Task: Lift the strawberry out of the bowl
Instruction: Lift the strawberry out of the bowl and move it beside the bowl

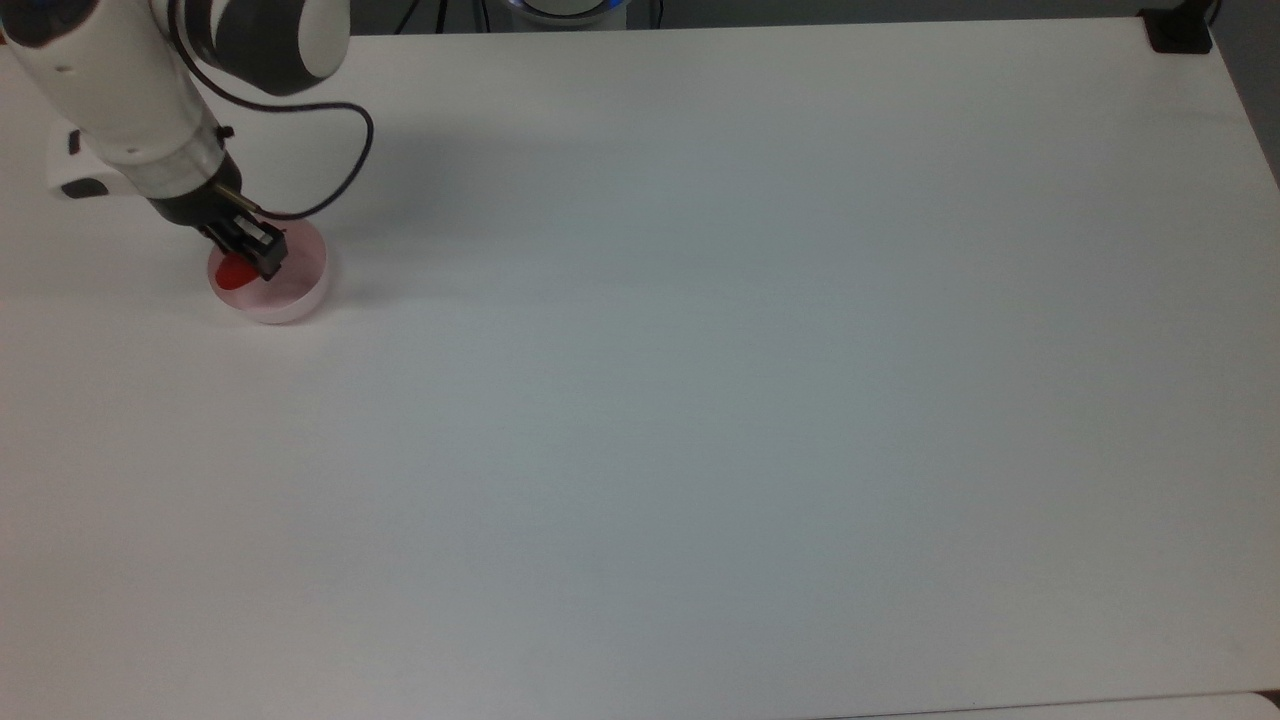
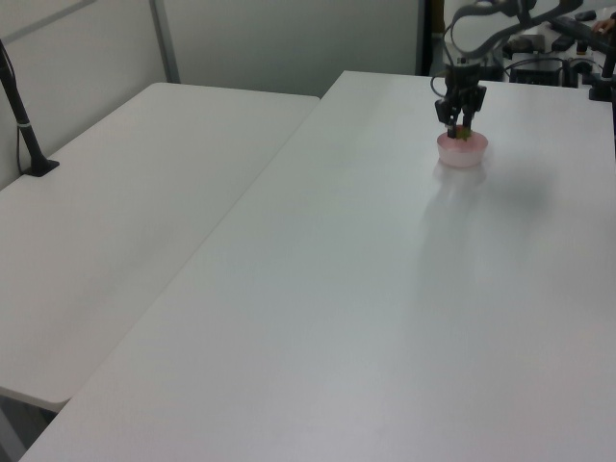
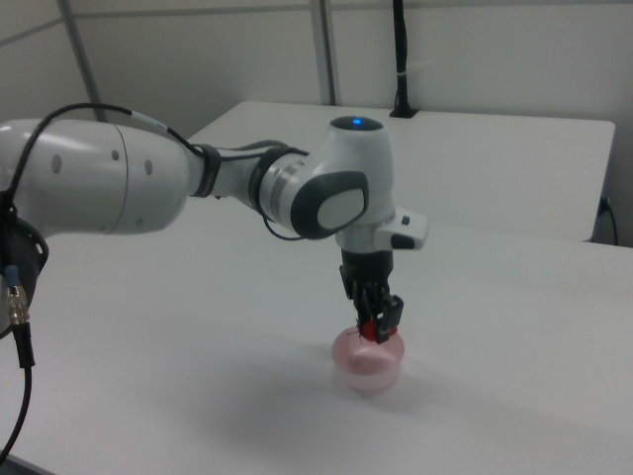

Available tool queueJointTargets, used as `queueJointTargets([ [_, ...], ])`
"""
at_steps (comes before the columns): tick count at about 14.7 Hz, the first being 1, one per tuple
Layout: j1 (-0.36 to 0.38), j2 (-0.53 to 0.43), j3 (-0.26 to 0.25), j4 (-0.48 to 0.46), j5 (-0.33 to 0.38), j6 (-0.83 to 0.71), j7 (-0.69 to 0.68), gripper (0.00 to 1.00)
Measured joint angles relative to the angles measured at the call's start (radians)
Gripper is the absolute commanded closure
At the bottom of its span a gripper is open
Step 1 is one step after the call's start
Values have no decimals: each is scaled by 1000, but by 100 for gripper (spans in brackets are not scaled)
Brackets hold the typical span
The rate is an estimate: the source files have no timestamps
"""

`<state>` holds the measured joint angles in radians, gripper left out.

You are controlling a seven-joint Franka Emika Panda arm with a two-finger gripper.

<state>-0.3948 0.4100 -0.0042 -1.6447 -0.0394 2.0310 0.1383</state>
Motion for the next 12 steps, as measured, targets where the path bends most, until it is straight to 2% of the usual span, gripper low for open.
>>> queueJointTargets([
  [3, -1, -5, 0, 48, 0, -12, -86, 67],
  [5, -2, 0, -3, 61, -1, -8, -219, 67],
  [7, -12, 16, -9, 66, -2, 63, -401, 66],
  [9, -58, 43, -12, 66, -2, 148, -560, 65],
  [12, -100, 96, -14, 66, -15, 226, -683, 63],
])
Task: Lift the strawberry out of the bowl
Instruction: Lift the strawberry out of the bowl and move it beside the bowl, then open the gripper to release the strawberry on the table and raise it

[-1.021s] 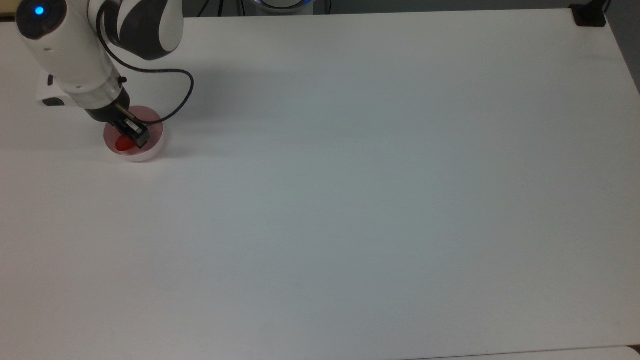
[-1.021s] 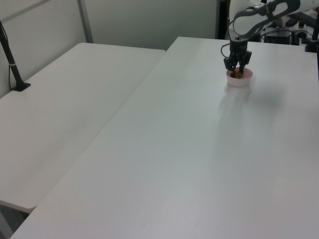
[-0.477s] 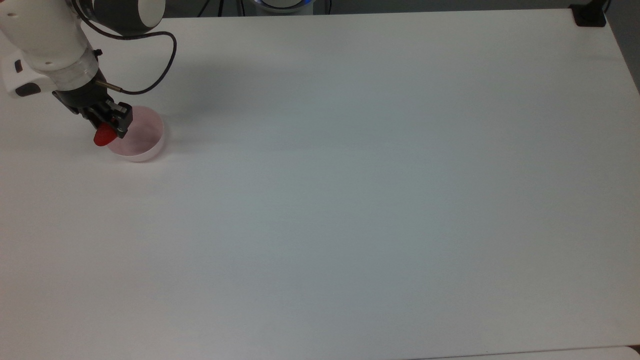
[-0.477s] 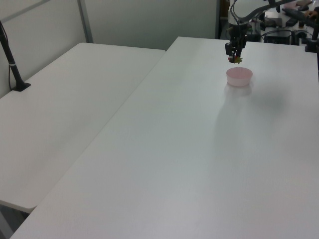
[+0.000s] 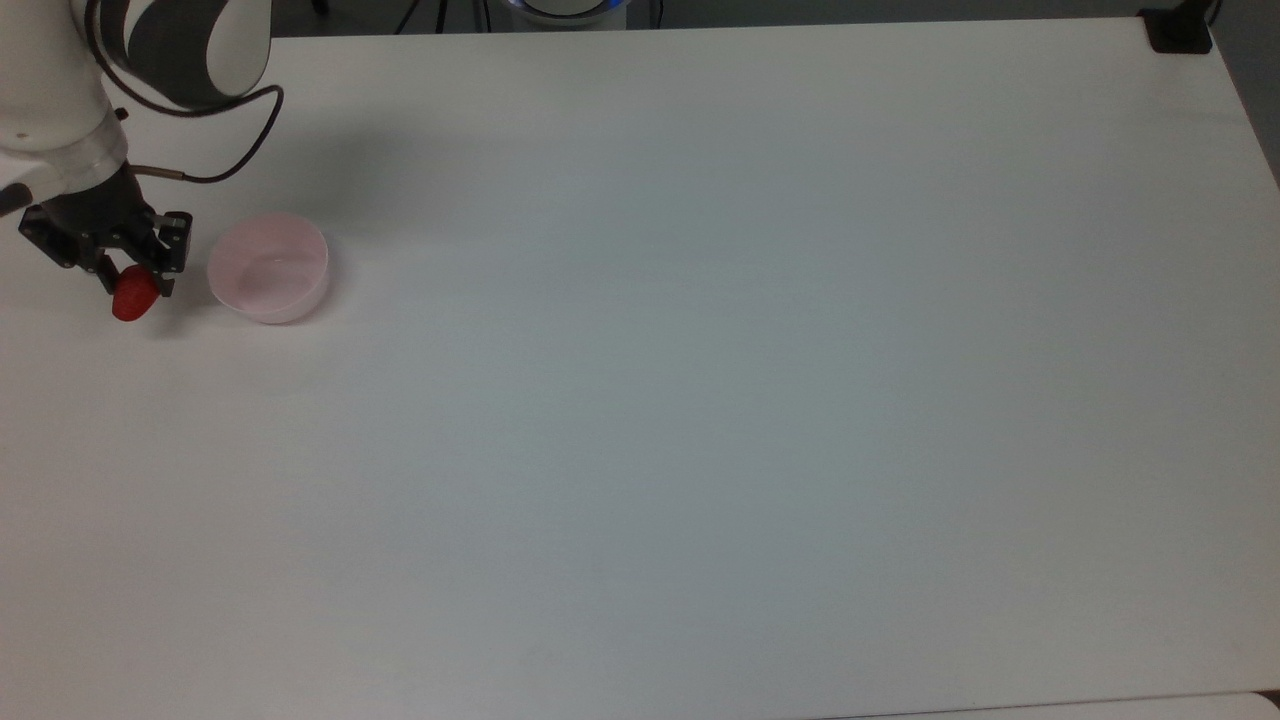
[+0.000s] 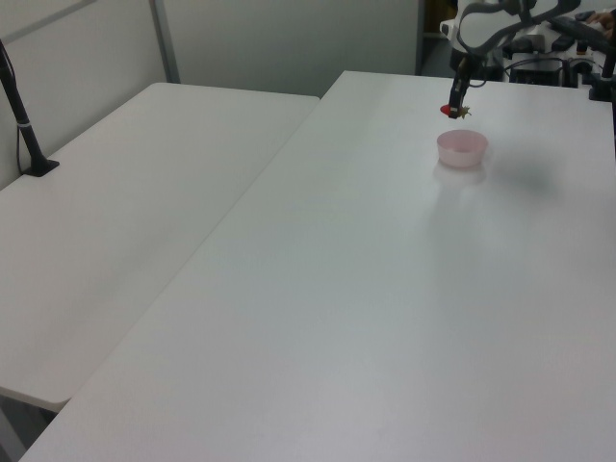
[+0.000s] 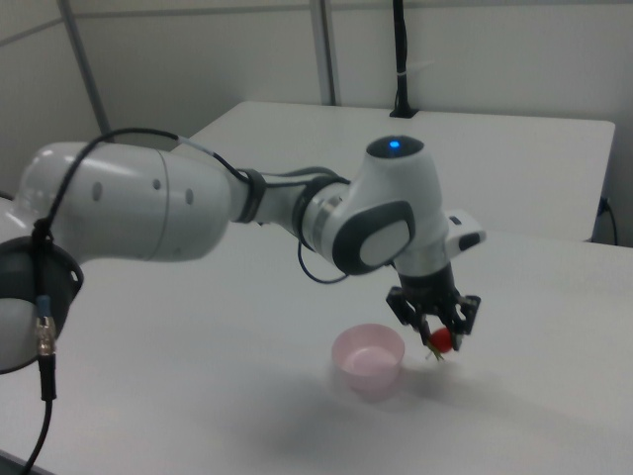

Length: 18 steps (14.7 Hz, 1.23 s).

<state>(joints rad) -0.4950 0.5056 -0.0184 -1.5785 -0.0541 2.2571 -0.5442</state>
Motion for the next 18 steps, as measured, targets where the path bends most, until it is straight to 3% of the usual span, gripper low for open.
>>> queueJointTargets([
  [2, -8, 32, -7, 1, -12, 31, -23, 63],
  [3, -10, 45, -9, 1, -17, 47, -29, 55],
  [4, -10, 53, -12, 1, -28, 57, -38, 42],
  [6, -12, 65, -21, 2, -45, 64, -58, 0],
  [13, -10, 38, -26, 40, -42, 64, -47, 0],
  [16, 29, -30, 14, 49, -42, -17, 85, 0],
  [18, 125, -102, 33, 50, -42, -132, 256, 0],
])
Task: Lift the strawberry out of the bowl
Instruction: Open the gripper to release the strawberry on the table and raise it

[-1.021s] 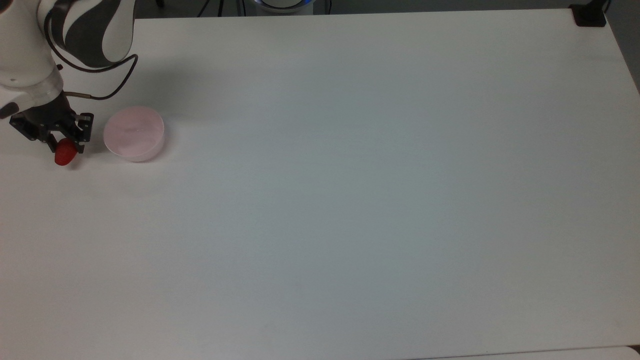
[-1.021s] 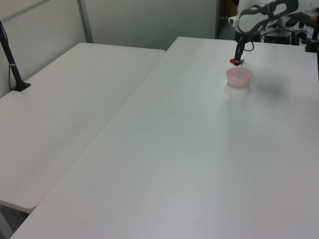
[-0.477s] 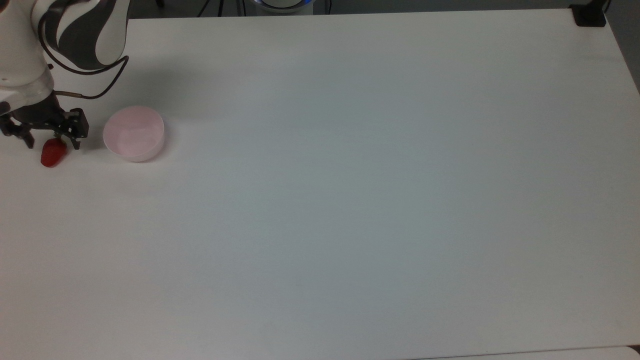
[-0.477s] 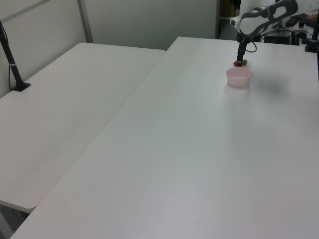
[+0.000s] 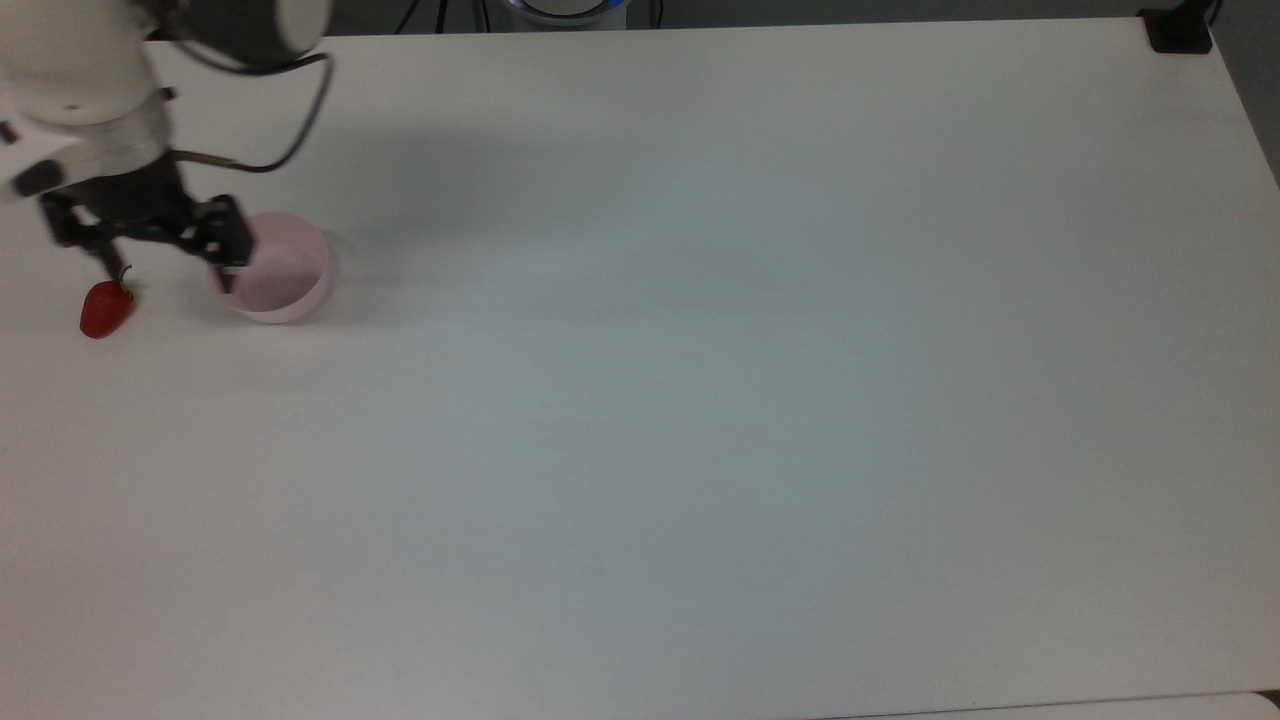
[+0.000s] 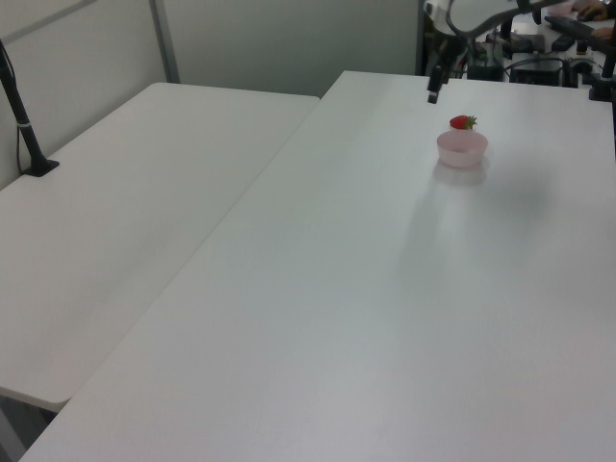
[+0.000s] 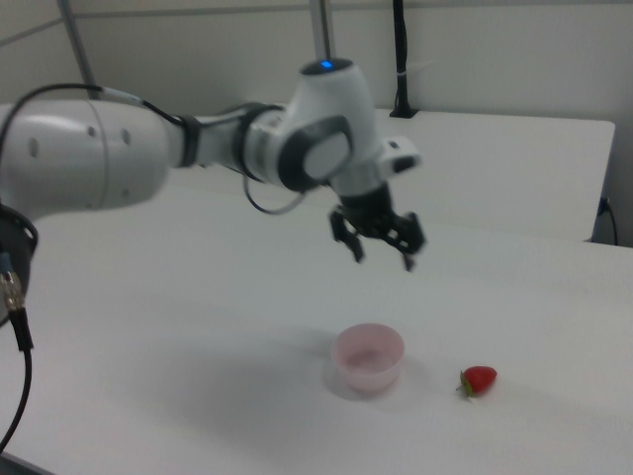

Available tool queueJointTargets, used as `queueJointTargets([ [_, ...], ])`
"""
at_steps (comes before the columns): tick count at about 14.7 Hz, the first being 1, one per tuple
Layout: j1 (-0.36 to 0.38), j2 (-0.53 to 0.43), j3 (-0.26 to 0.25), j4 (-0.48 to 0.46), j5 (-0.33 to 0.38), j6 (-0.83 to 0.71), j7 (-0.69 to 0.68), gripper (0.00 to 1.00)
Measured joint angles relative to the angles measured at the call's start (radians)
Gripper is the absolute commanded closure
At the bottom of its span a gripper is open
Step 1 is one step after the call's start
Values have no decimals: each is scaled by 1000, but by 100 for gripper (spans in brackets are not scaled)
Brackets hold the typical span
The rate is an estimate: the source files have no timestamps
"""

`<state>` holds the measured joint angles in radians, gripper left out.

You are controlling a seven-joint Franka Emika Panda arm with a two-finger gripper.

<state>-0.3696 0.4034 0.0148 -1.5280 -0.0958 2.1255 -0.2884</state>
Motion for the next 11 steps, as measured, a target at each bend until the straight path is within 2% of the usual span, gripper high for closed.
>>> queueJointTargets([
  [2, 130, -69, 4, 0, 0, -173, 205, 0],
  [5, 258, -149, 6, -1, -1, -339, 346, 0],
  [8, 346, -254, 6, -4, -1, -474, 397, 0],
  [11, 376, -339, 6, -16, -1, -546, 403, 0],
])
